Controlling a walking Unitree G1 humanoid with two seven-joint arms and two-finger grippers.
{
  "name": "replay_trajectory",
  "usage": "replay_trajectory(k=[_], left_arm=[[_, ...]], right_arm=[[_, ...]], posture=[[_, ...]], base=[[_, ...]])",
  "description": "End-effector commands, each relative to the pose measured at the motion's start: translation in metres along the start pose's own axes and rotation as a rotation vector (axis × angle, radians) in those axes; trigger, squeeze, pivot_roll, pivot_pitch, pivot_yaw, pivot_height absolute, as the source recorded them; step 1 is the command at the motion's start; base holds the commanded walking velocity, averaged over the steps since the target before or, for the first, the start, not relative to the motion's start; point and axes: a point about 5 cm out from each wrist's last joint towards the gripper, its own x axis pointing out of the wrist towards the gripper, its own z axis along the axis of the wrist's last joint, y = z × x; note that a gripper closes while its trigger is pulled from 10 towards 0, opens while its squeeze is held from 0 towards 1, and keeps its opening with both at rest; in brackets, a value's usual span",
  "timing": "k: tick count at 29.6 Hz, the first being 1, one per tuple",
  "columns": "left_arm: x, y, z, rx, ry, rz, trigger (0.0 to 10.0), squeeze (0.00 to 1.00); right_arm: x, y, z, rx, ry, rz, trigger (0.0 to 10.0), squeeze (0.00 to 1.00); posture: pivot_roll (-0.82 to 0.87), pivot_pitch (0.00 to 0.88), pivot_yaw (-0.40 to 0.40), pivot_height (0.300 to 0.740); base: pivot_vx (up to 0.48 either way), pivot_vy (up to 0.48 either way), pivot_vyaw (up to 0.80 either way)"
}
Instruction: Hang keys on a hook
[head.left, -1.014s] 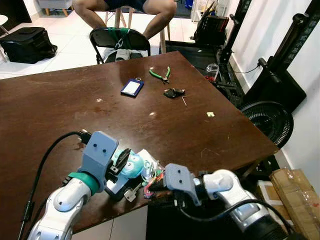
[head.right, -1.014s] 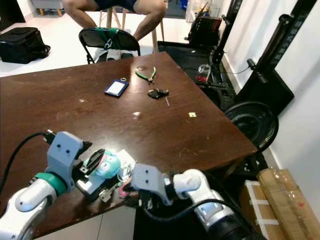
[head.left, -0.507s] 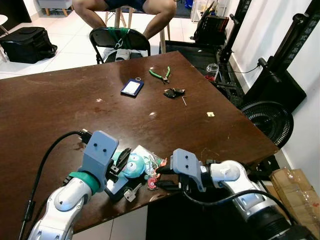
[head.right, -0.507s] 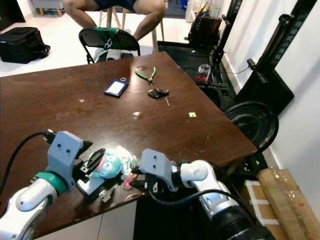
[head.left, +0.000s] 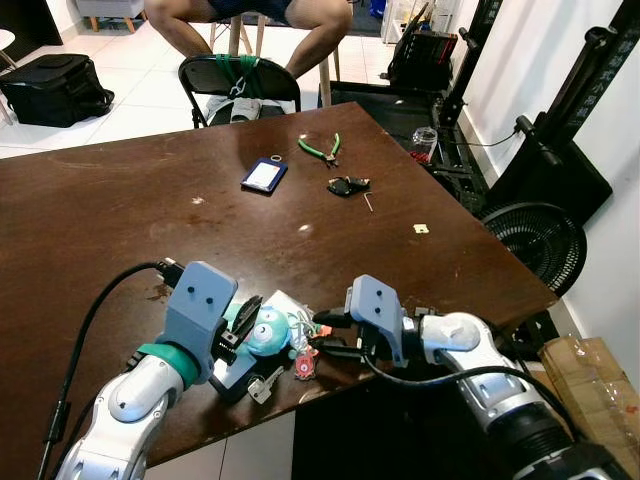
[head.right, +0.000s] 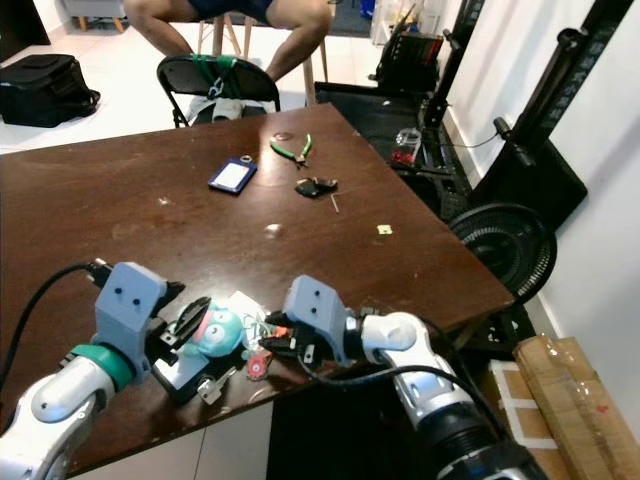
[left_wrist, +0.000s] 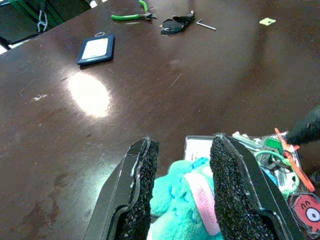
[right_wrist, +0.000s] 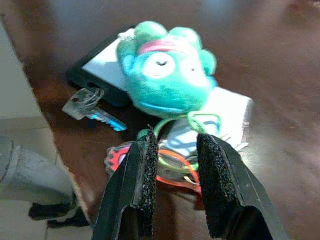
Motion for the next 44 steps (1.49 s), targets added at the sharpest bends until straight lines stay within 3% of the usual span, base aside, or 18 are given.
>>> replay_trajectory(k=[1, 6, 13, 26, 30, 36, 44], left_arm=[[-0.001, -0.001, -0.003, 0.002, 0.018, -0.001, 10.0, 0.0], [-0.001, -0.001, -0.003, 0.002, 0.02, 0.0, 10.0, 0.0], [-0.002, -0.002, -0.004, -0.002, 0.022, -0.002, 10.0, 0.0], [-0.001, -0.002, -0.003, -0.002, 0.021, -0.007, 10.0, 0.0], [-0.002, -0.001, -0.003, 0.0, 0.022, -0.004, 10.0, 0.0], [-0.002, -0.001, -0.004, 0.0, 0.024, -0.004, 10.0, 0.0], [-0.002, -0.002, -0.003, -0.001, 0.024, -0.01, 10.0, 0.0]], right_arm=[[0.004, 0.007, -0.006, 0.001, 0.017, 0.028, 10.0, 0.0], [0.008, 0.011, -0.008, -0.009, 0.031, 0.051, 10.0, 0.0], [-0.011, 0.011, -0.018, -0.02, 0.078, 0.043, 10.0, 0.0], [-0.017, 0.01, -0.024, -0.012, 0.094, 0.03, 10.0, 0.0], [-0.019, 0.007, -0.024, 0.026, 0.072, 0.006, 10.0, 0.0], [-0.022, -0.006, -0.012, 0.135, -0.047, -0.072, 10.0, 0.0], [-0.023, 0.002, -0.024, 0.08, 0.047, -0.035, 10.0, 0.0]], posture=[[0.0, 0.036, 0.055, 0.74], [0.0, 0.037, 0.053, 0.74], [-0.01, 0.041, 0.057, 0.74], [0.0, 0.037, 0.059, 0.74], [0.0, 0.038, 0.059, 0.74], [0.0, 0.038, 0.059, 0.74], [0.0, 0.047, 0.065, 0.74]], base=[[0.0, 0.0, 0.0], [0.0, 0.0, 0.0], [0.0, 0.0, 0.0], [0.0, 0.0, 0.0], [0.0, 0.0, 0.0], [0.0, 0.0, 0.0], [0.0, 0.0, 0.0]])
